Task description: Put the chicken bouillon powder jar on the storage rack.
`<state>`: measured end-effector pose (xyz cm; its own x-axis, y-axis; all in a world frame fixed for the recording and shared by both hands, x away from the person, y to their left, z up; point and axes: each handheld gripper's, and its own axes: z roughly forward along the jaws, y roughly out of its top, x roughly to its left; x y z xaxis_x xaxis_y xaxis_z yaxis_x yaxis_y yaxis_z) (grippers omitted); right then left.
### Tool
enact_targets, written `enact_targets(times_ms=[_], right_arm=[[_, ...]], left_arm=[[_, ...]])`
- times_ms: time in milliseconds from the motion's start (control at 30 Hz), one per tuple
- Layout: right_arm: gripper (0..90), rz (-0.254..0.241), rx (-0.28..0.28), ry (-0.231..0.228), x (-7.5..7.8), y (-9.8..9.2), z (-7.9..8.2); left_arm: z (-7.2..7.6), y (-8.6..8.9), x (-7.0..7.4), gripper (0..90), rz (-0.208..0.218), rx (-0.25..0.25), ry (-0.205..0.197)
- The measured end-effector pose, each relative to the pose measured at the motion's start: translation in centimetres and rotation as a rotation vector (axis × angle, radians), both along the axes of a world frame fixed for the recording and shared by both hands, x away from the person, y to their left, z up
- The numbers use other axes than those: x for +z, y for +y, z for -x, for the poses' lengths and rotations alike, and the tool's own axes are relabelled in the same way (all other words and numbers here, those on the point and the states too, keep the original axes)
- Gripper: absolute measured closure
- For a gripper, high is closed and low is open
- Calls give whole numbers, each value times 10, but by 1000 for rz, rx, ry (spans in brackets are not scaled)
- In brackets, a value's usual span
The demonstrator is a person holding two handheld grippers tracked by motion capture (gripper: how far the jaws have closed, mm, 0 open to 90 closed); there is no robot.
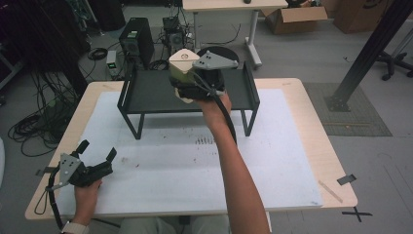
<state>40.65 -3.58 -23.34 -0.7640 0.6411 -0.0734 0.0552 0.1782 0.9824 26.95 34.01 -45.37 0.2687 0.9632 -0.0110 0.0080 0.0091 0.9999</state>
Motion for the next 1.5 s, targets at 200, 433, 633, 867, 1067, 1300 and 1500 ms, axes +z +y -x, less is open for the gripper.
enact_targets(times_ms=[200, 433, 633, 867, 1067, 1300, 1500], right_arm=[[293, -9, -37, 18, -2, 4, -22], [293, -4, -75, 40, -7, 7, -42], [293, 4, -108, 70, -17, 10, -62], [293, 13, -127, 115, -32, 16, -79], [293, 21, -133, 151, -43, 20, -91], [293, 29, -133, 194, -54, 22, -100], [293, 46, -129, 213, -59, 24, -103]], left_arm=[[0, 0, 0, 3, 0, -1, 2], [0, 0, 0, 3, 1, -1, -1], [0, 0, 0, 3, 3, -1, -1], [0, 1, 0, 3, 9, 1, -3], [0, 1, 0, 4, 10, -1, -4], [1, 1, 0, 4, 11, -1, -4], [0, 1, 0, 4, 9, -1, -1]])
